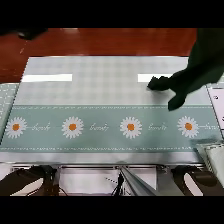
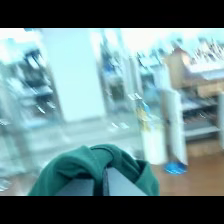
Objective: Fold the shirts.
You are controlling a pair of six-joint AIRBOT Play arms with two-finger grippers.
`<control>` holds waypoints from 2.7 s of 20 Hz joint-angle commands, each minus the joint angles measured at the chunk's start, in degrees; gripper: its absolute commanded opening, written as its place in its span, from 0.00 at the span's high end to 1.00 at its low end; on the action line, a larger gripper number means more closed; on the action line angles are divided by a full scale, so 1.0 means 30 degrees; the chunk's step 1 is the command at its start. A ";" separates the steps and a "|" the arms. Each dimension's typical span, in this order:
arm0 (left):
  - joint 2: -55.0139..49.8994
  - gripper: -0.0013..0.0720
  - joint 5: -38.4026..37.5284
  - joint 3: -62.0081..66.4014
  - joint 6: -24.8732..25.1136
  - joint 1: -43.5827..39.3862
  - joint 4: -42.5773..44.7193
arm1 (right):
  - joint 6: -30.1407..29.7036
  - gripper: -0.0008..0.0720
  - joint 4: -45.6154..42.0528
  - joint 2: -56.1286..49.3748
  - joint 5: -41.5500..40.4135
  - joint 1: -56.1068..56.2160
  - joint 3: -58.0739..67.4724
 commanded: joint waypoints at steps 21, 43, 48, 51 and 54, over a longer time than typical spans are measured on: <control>0.3213 0.04 -0.2710 -0.6280 0.0007 0.0015 0.0889 | -0.5384 0.24 0.5464 -1.1030 0.7825 1.4768 0.0240; 0.1625 0.06 0.5617 -2.8487 0.7854 0.6441 -1.2050 | -1.1788 0.17 0.9194 -0.6513 1.7107 -0.8437 -0.4051; 0.0437 0.60 0.8065 -2.8480 0.8094 0.6441 -1.2990 | -1.1737 0.18 0.6637 -0.6645 1.8870 -0.8633 -0.4699; 0.0393 0.95 0.8094 -2.8480 0.8262 0.6441 -1.2968 | -1.1752 0.18 0.7752 -0.6645 1.9547 -0.9347 -0.6492; 0.0401 0.95 0.7985 -2.8480 0.8546 0.6441 -1.2925 | -1.2874 0.17 1.0673 -0.6645 1.9897 -0.9500 -0.8837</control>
